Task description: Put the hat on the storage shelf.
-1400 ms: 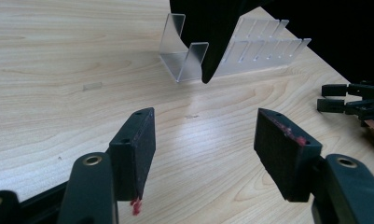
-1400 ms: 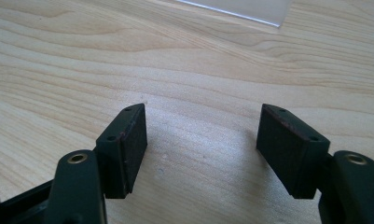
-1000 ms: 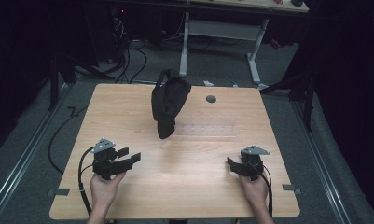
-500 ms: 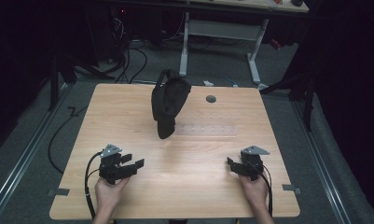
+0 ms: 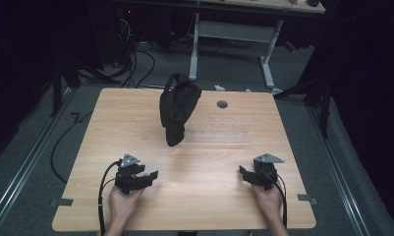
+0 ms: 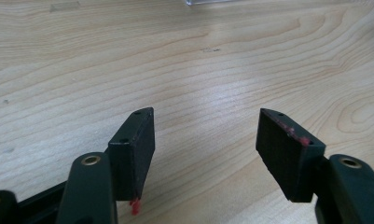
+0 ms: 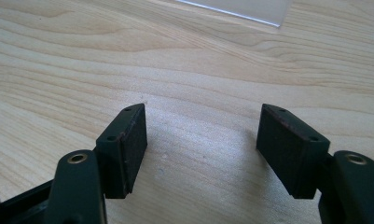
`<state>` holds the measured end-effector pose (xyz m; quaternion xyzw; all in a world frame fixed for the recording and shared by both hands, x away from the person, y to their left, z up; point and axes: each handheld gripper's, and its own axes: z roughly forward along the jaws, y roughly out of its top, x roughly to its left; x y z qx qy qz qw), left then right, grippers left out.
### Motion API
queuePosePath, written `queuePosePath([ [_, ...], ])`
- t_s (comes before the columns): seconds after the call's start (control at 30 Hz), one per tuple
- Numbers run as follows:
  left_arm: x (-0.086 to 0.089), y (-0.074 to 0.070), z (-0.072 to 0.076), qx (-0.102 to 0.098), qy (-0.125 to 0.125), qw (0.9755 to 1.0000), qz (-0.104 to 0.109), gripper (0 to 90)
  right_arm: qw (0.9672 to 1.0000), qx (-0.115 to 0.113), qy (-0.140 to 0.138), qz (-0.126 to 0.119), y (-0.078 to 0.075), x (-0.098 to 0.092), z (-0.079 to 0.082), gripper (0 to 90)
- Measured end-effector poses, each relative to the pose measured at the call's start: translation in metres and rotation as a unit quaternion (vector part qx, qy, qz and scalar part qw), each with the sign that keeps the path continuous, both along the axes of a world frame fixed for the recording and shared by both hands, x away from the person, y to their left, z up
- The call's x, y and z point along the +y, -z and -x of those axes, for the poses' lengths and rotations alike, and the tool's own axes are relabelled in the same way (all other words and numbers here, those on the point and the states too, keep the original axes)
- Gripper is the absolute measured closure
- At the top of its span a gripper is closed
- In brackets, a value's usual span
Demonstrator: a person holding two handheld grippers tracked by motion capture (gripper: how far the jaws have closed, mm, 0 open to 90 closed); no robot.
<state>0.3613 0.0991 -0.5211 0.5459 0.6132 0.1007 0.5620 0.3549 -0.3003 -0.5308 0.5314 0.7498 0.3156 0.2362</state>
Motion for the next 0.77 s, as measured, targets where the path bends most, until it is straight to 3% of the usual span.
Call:
queuePosePath([
  [0.27,-0.014,0.014,-0.005,-0.009,0.002,0.9991,-0.042,36.8,1.0000,0.000,0.000,0.000,0.000,0.000,0.000,33.6],
  [0.47,-0.017,0.020,-0.005,-0.034,0.002,0.9977,-0.058,34.5,1.0000,0.000,0.000,0.000,0.000,0.000,0.000,33.6],
  [0.53,-0.019,0.023,-0.004,-0.053,0.004,0.9960,-0.072,32.7,1.0000,0.000,0.000,0.000,0.000,0.000,0.000,33.6],
  [0.6,-0.023,0.025,-0.002,-0.058,0.010,0.9942,-0.090,29.9,1.0000,0.000,0.000,0.000,0.000,0.000,0.000,33.5],
  [0.77,-0.023,0.025,-0.002,-0.057,0.013,0.9943,-0.090,27.4,1.0000,0.000,0.000,0.000,0.000,0.000,0.000,33.6],
])
